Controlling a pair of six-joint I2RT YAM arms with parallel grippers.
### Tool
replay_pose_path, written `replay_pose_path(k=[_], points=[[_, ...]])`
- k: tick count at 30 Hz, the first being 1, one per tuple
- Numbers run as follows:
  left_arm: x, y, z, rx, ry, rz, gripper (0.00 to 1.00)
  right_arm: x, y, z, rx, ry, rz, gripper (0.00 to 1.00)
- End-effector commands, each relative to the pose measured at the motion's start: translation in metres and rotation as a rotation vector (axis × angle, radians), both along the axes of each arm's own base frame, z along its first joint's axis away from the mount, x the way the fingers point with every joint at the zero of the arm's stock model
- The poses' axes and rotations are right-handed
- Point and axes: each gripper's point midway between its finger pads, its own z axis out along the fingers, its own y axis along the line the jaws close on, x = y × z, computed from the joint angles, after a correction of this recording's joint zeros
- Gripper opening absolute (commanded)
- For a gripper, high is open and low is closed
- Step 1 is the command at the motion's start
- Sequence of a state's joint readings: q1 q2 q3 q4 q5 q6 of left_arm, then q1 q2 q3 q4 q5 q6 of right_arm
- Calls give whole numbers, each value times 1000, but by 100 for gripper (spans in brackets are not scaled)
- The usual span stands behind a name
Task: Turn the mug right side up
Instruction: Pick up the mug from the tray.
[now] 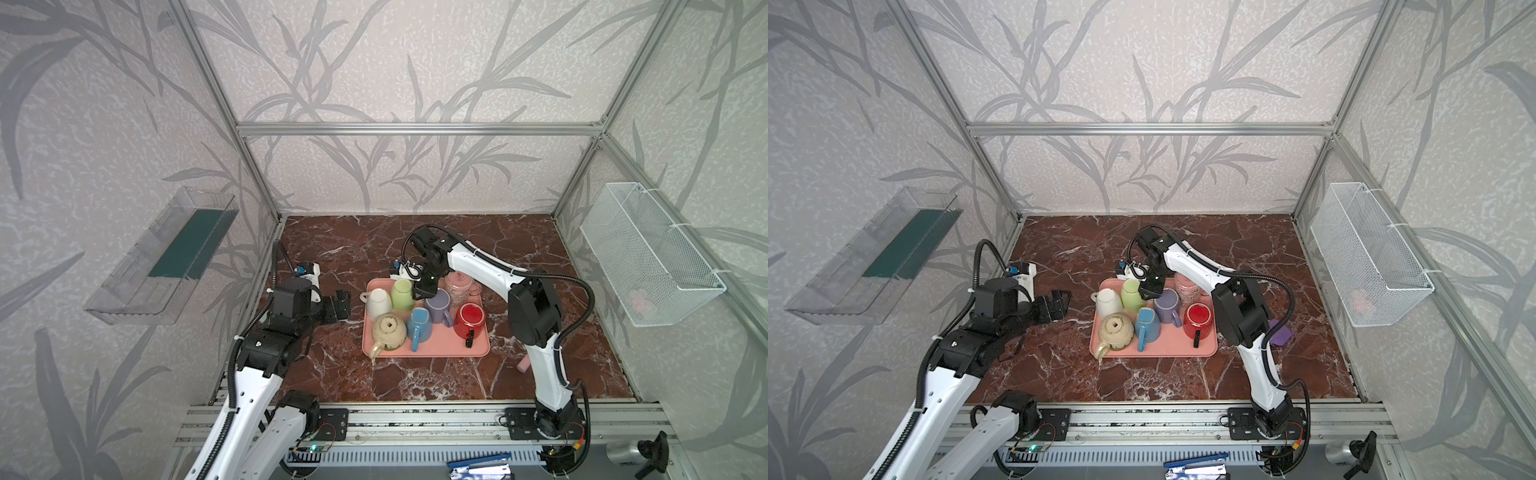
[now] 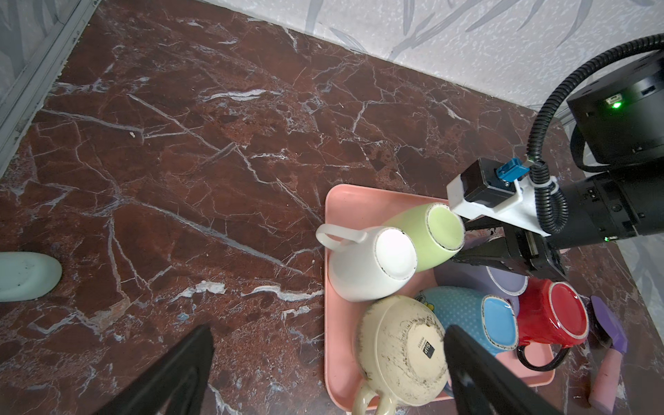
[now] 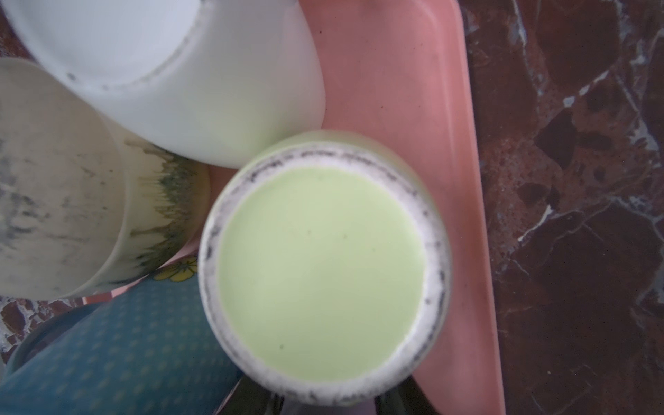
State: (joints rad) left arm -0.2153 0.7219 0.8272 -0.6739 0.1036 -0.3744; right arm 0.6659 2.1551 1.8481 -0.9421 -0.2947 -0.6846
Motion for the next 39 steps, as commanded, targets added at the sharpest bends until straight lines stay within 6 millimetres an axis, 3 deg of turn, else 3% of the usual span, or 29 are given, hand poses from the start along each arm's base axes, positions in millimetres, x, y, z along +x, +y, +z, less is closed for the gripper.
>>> replay_pose_path(k=[1, 16, 19, 22, 30, 39], points=[[-3, 0, -5, 15, 17, -9, 98, -14, 9, -2, 13, 28, 38, 41], [-3, 0, -6, 13, 17, -10, 98, -16, 9, -6, 15, 13, 56, 21], [-3, -1, -5, 11, 16, -12, 98, -16, 8, -4, 23, -1, 52, 14], [-3, -1, -5, 10, 16, -13, 98, -16, 7, -4, 26, -9, 50, 0], [-2, -2, -6, 7, 18, -14, 98, -17, 5, 0, 34, -14, 35, 0], [-3, -2, -5, 5, 13, -15, 98, -10, 4, 21, 119, -16, -33, 0]])
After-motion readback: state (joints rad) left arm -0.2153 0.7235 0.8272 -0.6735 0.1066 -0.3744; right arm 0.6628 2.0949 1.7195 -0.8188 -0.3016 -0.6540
